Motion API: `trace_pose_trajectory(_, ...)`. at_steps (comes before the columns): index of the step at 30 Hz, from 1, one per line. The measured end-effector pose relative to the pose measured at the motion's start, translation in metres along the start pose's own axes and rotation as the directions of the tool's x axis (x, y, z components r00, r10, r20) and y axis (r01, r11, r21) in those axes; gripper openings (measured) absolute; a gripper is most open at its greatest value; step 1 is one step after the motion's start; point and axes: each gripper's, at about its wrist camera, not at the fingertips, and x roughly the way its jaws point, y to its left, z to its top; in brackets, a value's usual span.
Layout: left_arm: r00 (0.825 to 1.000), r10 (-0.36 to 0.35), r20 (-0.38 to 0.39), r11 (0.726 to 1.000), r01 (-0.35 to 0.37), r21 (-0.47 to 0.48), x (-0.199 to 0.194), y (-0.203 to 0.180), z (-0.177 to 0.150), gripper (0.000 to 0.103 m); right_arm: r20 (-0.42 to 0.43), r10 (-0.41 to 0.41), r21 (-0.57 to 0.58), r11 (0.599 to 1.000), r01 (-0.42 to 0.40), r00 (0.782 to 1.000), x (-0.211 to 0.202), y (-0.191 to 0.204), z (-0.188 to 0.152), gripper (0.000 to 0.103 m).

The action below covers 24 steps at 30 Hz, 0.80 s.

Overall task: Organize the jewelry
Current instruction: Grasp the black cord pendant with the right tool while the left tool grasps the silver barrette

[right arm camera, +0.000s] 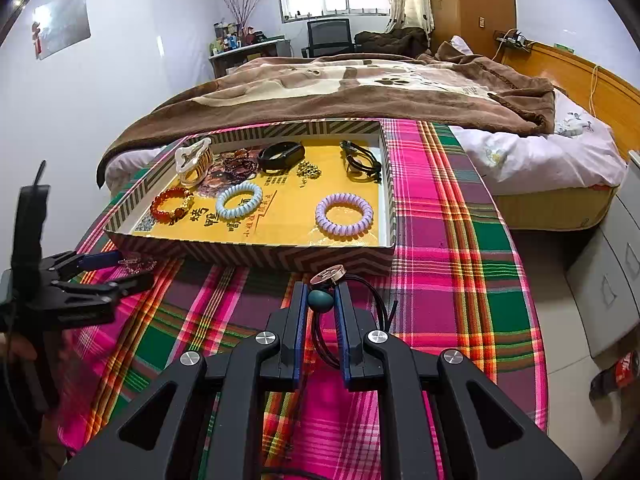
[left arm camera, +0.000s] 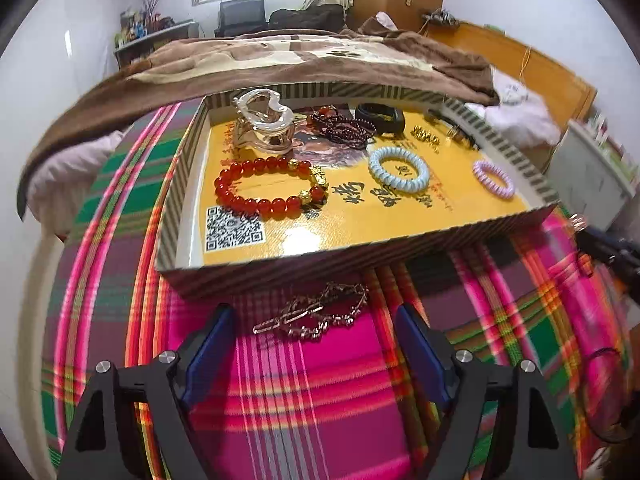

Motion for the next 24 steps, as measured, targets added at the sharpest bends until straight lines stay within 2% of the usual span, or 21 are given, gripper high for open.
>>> trace_pose_trajectory(5,1.0,0.029,0.011,1.0,-0.029,0.004,0.002,-0.006,-0.001,0.08,0.004,0.002,0.004,1.0,-0.002,1.0,0.001,-0.001,0.0,0.014)
trace_pose_trajectory(8,0.999,0.039,0.023,0.999,-0.039,-0.004,0.0,-0.005,0.001,0.058,0.005,0.005,0.013,1.0,-0.006,1.0,0.002,-0.004,-0.001,0.014)
trace_pose_trajectory(22,0.999,0.043,0.031,0.999,-0.042,-0.029,-0.016,0.0,-0.008,0.056,0.021,0.009,0.019,1.0,-0.01,1.0,-0.004,-0.005,-0.004,0.014)
trace_pose_trajectory(24,0.998,0.041,0.041,0.999,-0.04,-0.029,-0.023,0.001,-0.009,0.052,0.024,0.015,0.017,1.0,-0.016,1.0,-0.005,-0.002,-0.004,0.014)
